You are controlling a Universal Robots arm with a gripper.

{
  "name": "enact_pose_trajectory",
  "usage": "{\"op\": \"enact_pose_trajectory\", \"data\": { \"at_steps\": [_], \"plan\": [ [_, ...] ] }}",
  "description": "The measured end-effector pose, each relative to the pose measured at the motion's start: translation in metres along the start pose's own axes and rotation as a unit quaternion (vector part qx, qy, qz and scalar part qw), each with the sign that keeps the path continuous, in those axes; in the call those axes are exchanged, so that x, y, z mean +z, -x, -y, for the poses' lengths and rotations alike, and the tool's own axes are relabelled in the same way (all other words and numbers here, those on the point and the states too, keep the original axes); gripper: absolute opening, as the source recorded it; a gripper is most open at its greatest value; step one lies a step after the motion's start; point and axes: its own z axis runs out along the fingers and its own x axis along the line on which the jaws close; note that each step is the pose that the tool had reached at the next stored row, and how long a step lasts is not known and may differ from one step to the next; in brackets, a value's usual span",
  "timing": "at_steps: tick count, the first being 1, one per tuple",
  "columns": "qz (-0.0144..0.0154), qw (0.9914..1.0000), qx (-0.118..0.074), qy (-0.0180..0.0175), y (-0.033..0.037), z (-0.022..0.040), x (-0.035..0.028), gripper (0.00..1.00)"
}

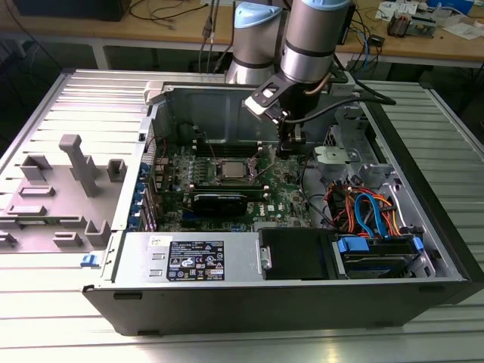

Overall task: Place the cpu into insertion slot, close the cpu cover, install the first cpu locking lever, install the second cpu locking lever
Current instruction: 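Close the cpu cover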

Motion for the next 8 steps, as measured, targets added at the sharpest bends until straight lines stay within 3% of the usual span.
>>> {"op": "enact_pose_trajectory", "data": {
  "at_steps": [8],
  "plan": [
    [-0.0001,1.0,0.0,0.0,-0.0004,0.0073,0.0002,0.11]
  ]
}}
